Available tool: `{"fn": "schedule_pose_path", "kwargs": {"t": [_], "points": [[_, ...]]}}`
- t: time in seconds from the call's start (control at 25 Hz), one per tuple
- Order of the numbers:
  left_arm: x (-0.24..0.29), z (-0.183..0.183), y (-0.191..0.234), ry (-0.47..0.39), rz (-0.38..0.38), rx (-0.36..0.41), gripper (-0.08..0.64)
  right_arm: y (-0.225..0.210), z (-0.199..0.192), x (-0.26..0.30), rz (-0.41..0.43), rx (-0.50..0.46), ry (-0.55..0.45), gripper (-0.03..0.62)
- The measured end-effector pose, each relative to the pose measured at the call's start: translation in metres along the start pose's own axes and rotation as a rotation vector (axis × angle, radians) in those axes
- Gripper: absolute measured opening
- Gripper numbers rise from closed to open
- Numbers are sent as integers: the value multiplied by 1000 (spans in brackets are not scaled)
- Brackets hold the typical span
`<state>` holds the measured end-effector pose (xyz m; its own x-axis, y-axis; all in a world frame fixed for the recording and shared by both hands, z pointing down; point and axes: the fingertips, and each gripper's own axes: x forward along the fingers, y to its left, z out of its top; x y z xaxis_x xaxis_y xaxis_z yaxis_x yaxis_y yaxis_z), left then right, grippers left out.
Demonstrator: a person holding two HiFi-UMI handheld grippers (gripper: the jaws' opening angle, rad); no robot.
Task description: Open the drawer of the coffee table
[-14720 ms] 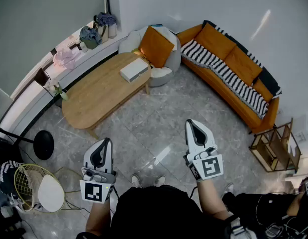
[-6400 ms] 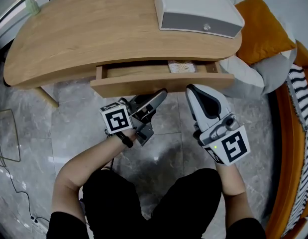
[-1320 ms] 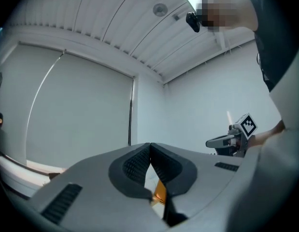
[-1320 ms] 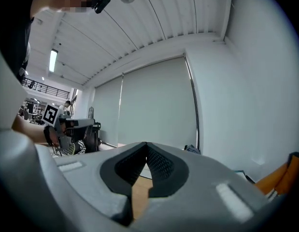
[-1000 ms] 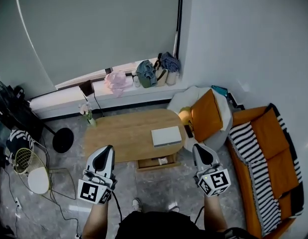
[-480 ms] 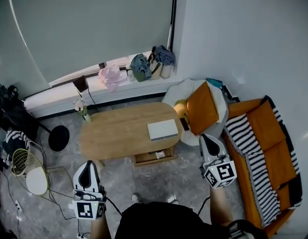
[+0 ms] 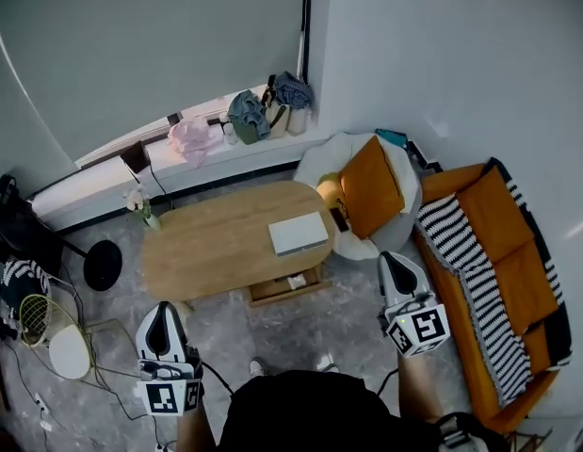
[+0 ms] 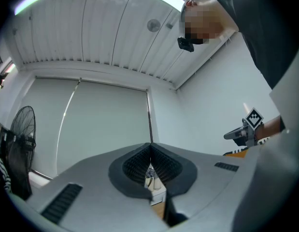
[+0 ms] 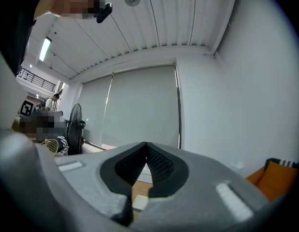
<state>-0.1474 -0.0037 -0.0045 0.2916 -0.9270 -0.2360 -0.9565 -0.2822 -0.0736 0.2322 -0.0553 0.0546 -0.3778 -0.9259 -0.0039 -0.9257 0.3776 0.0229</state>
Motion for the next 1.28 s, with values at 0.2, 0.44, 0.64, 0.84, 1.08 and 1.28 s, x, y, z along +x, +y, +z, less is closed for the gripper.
{"fn": "schedule_pose_path", "kwargs": {"t": [0.2,0.44,0.64,0.84,1.08,1.28], "points": [[13,0,-3,1,-36,17,8,22,5,9,37,4,-2,5],[21,1,-7,5,-78,11,8,31,14,15,45,-3,-14,5],[27,3,-4,3,-93,19,8,39,14,23,51,-32,9,5],[28,2,-3,12,-102,3,8,47,15,27,72,-33,9,5],[26,2,2,10,-95,0,8,52,17,27,69,-41,3,5],[26,8,10,-24,-85,6,8,54,17,24,64,-43,-2,5]]}}
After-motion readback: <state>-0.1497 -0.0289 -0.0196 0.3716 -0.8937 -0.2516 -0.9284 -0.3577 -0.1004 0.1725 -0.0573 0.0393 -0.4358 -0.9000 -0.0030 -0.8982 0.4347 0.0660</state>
